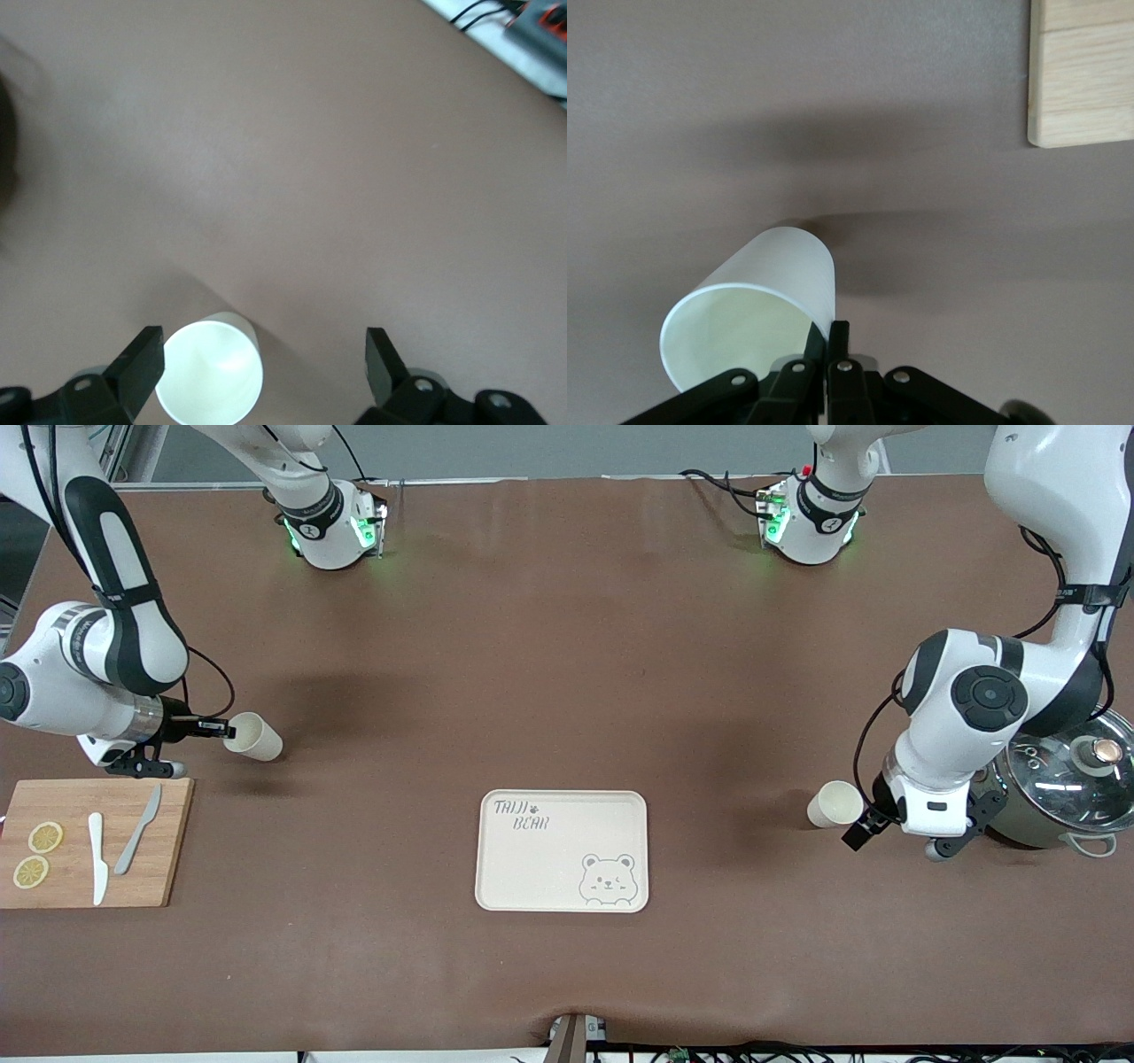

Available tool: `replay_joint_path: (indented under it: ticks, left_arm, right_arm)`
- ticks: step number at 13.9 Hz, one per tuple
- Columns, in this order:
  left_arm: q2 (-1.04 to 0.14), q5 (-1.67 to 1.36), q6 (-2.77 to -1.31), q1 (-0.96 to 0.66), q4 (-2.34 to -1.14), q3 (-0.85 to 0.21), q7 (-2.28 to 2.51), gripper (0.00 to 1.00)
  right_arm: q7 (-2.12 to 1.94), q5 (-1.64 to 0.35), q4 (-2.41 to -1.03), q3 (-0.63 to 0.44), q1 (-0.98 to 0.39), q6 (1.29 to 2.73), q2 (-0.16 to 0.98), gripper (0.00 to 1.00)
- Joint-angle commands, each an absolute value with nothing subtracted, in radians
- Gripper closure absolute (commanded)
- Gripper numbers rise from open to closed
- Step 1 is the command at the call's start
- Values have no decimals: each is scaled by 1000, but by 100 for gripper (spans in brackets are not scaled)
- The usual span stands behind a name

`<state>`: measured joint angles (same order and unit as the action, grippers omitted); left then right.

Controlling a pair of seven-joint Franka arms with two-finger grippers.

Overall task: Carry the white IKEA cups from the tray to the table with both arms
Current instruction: 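Set down and release the cup with the right gripper while the left releases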

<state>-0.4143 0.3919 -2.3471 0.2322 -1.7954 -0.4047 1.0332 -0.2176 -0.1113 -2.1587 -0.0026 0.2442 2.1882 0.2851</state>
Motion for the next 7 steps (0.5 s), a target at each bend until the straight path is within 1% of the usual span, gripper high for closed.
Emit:
replay_joint_path:
  ticks: [1,2,3,4,5,6,7]
  left_arm:
    - [-402,420,-2315,236,-1757,-417,1011,0]
    - [-402,420,-2297,239,-1734,-434,1002,0]
    - [-405,420,-2271,239,-1706,-440,993,0]
    - [-406,420,-2251,236,-1683,-442,974,0]
    - [-408,420,-2237,235,-1665,-442,956,0]
    - [-408,420,-2227,233,-1651,-442,936,0]
    - [-408,420,-2215,235,-1635,-442,918,0]
  right_arm:
    - [-230,-101,-2168,18,268,2224,304,100]
    - [-230,-101,-2166,18,268,2224,302,95]
    - [-230,-101,-2166,18,267,2224,302,81]
    - [-230,-101,-2166,18,267,2224,304,79]
    - [-230,-101,-2167,18,267,2224,307,73]
    - [-230,-101,-2164,18,265,2220,305,52]
    - [-226,-103,-2163,18,265,2218,304,1]
